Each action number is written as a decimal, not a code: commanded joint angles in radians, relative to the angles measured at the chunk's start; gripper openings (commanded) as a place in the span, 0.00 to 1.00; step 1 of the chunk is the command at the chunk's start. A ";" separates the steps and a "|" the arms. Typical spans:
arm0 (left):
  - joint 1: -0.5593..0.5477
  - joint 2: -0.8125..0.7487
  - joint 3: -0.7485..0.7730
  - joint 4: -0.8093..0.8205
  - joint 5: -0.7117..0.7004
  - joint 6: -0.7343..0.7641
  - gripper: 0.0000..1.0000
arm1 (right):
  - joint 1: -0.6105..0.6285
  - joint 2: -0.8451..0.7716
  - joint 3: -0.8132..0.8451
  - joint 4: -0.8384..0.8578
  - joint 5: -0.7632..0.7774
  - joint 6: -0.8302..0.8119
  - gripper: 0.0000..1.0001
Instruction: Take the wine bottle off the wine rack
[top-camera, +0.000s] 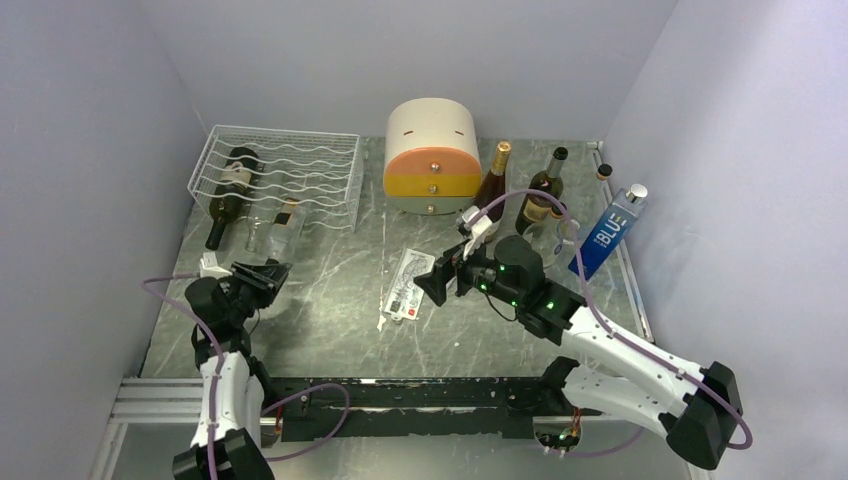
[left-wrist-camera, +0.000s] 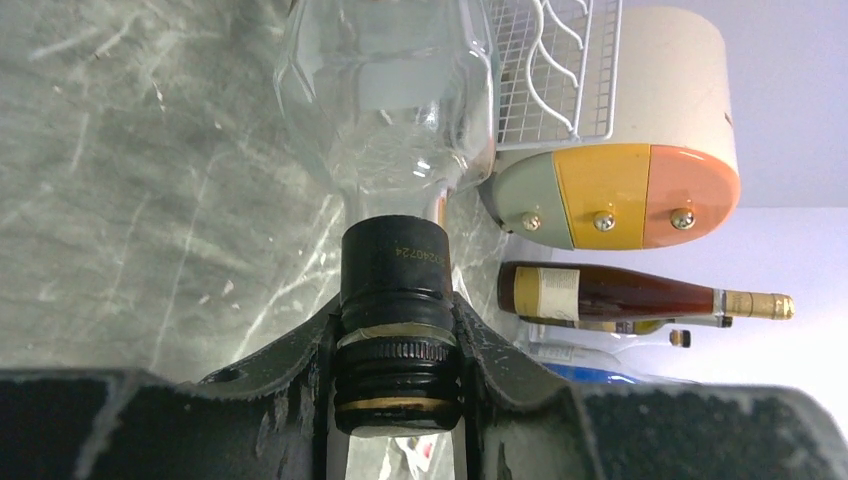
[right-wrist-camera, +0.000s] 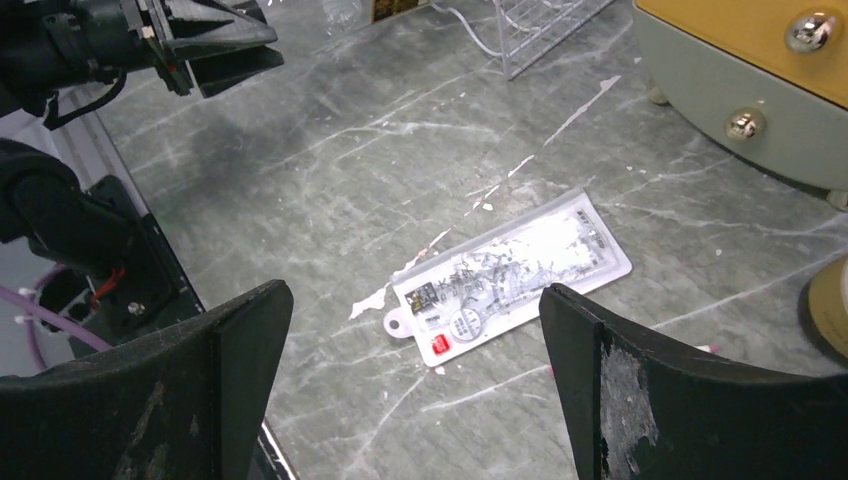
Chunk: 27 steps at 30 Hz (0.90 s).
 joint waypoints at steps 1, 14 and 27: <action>0.008 0.001 0.100 -0.179 0.116 0.019 0.07 | 0.003 0.029 0.062 0.020 -0.005 0.084 1.00; 0.006 -0.037 0.389 -0.731 -0.042 0.202 0.07 | 0.004 0.156 0.140 -0.016 -0.092 0.081 1.00; -0.001 -0.011 0.571 -0.959 -0.099 0.428 0.07 | 0.029 0.355 0.212 0.084 -0.111 0.155 1.00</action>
